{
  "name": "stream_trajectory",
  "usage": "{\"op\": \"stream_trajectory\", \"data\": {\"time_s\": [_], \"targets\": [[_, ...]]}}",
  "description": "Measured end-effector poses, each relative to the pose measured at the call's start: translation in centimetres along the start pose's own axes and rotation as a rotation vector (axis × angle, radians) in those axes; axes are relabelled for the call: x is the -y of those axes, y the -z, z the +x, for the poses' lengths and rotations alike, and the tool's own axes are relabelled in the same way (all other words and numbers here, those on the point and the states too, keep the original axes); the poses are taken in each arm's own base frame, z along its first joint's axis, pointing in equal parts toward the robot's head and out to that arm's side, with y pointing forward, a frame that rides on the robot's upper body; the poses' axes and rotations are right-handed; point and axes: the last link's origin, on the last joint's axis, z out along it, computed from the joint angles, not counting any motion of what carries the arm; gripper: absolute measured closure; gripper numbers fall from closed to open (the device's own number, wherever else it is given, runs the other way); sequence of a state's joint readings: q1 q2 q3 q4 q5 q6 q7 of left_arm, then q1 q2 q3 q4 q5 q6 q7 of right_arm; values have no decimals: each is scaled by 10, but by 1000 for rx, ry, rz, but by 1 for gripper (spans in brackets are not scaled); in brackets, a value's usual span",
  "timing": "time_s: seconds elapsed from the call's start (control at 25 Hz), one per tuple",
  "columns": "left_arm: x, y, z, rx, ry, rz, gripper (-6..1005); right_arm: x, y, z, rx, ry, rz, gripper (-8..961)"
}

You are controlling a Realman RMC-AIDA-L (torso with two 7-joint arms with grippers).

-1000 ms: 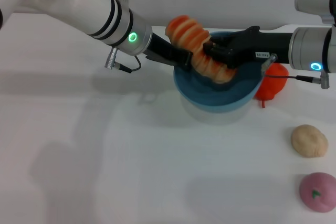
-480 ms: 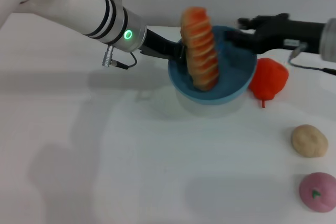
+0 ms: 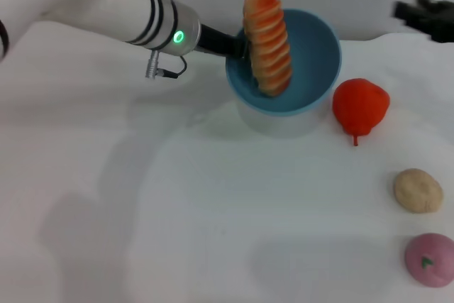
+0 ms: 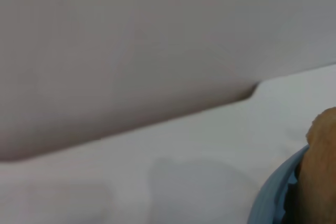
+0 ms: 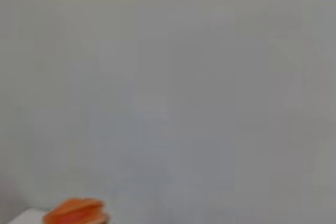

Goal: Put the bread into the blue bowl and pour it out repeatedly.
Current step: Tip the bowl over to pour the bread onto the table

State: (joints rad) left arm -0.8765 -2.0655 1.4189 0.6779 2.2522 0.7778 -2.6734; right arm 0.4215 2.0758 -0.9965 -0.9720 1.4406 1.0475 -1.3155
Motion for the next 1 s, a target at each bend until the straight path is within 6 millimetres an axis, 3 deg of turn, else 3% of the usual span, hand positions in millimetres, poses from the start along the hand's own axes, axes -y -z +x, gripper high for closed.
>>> {"op": "stream_trajectory", "data": {"time_s": [0.2,0.4,0.68,1.0], "targets": [[-3,-18,0,-100,-108,101,1000,20,30,16,43,-84,64,463],[-5,-28,0,-258,-217,190,999,30,46,30,65,-158,97,468],[7,-23,-5,-460,-324,308,999,32,61,37,99,-213,86,475],[17,-15,-12,-578,-384,381,1000,29,60,43,91,-234,67,484]]}}
